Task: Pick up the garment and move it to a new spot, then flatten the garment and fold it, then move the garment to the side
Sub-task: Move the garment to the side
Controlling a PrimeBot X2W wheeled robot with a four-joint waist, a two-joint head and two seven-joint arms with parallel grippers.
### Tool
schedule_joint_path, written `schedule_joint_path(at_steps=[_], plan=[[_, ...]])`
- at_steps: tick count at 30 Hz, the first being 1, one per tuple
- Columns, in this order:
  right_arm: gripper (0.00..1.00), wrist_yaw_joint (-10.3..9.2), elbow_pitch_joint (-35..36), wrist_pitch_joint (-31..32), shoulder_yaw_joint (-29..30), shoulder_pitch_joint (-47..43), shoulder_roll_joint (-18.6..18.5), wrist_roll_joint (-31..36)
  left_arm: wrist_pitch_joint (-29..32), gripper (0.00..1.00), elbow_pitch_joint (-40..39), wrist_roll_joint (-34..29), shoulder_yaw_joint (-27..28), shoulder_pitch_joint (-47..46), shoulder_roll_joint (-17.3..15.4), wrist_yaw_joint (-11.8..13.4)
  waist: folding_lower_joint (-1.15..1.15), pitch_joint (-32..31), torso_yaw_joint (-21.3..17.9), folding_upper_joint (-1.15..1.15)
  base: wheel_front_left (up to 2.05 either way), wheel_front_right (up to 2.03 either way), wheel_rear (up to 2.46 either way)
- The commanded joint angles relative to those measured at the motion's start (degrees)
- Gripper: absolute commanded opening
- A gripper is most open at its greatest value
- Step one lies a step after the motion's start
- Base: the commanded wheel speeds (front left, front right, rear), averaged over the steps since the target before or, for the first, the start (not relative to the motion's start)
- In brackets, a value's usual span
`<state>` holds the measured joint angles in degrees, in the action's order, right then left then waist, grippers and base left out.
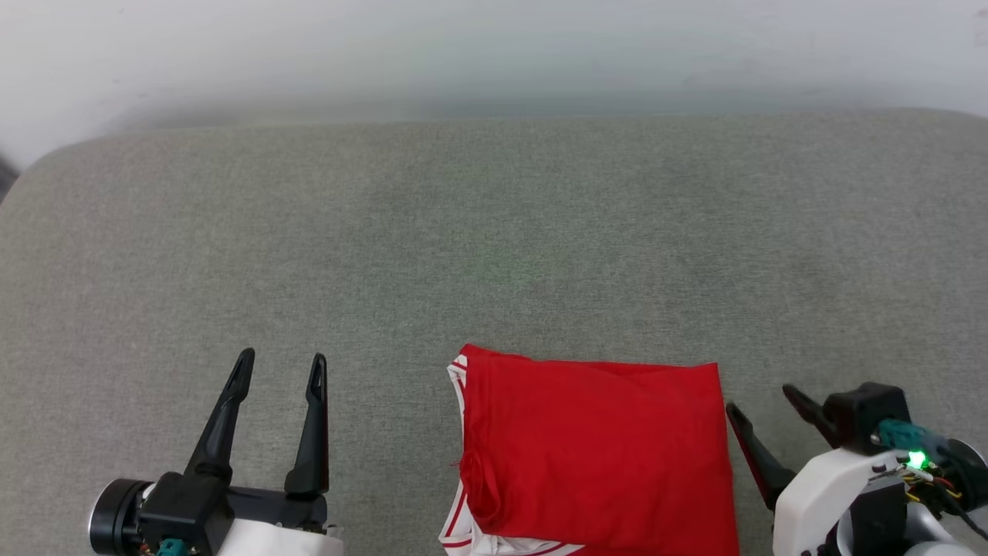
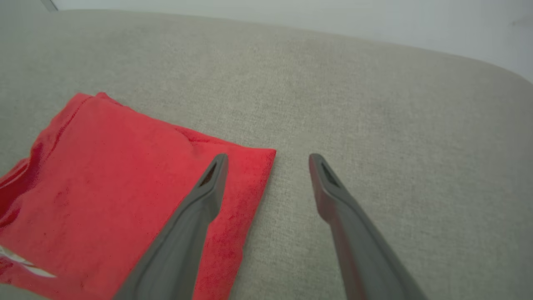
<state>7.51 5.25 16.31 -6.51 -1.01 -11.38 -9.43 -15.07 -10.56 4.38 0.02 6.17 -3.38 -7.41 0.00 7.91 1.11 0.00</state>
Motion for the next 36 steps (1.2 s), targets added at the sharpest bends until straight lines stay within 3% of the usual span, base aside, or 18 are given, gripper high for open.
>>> schedule_joint_path(at_steps=[1,8,13,20,24,25,26,29,36], plan=[[1.0,-0.05,1.2,5.6,-0.3,0.6,-1.4,-1.2,-0.1,1.0,0.1,0.2,-0.3,-1.1,-0.2,-0.1,0.0,0.9,0.8,0.0,0.0,0.0,0.0],[1.0,-0.03,3.1,22.7,1.1,1.4,-0.7,-5.5,-0.1,1.0,0.5,-0.1,-1.3,-2.4,-0.1,-0.1,0.0,2.9,2.7,0.0,0.0,0.0,0.0],[1.0,-0.03,0.9,30.2,1.6,2.4,1.1,-6.8,-0.1,1.0,0.8,-0.2,-2.2,-3.5,-0.2,-0.1,0.0,4.4,4.7,0.0,0.0,0.0,0.0],[1.0,-0.03,-4.6,32.2,0.6,2.9,3.1,-6.7,-0.1,1.0,1.3,-0.3,-2.4,-4.3,-0.2,-0.1,0.0,5.6,6.9,0.0,0.0,0.0,0.0],[1.0,-0.02,-10.7,30.5,-3.2,2.8,2.6,-5.1,-0.1,1.0,1.7,-0.5,-2.8,-4.6,-0.2,-0.1,0.0,5.6,7.8,0.0,0.0,0.0,0.0],[0.38,-0.02,-11.5,30.0,-3.8,2.9,2.5,-4.9,-0.1,1.0,1.8,-0.5,-2.8,-4.5,-0.2,-0.1,0.0,5.4,7.9,0.0,0.0,0.0,0.0],[0.0,0.05,-12.1,29.5,-4.4,3.1,2.4,-4.9,-0.1,1.0,1.9,-0.6,-2.9,-4.5,-0.2,-0.1,0.0,5.3,7.9,0.0,0.0,0.0,0.0],[0.0,0.03,-12.4,27.2,-5.3,4.3,1.6,-4.6,-0.1,1.0,2.0,-0.7,-2.6,-3.9,-0.3,-0.1,0.0,4.5,7.5,0.0,0.0,0.0,0.0],[0.0,-0.09,-9.2,23.9,-9.2,9.7,-5.1,1.3,-0.1,1.0,2.1,-0.4,-5.1,-3.6,-0.6,-0.1,0.0,3.0,4.5,0.0,0.0,0.0,0.0]])
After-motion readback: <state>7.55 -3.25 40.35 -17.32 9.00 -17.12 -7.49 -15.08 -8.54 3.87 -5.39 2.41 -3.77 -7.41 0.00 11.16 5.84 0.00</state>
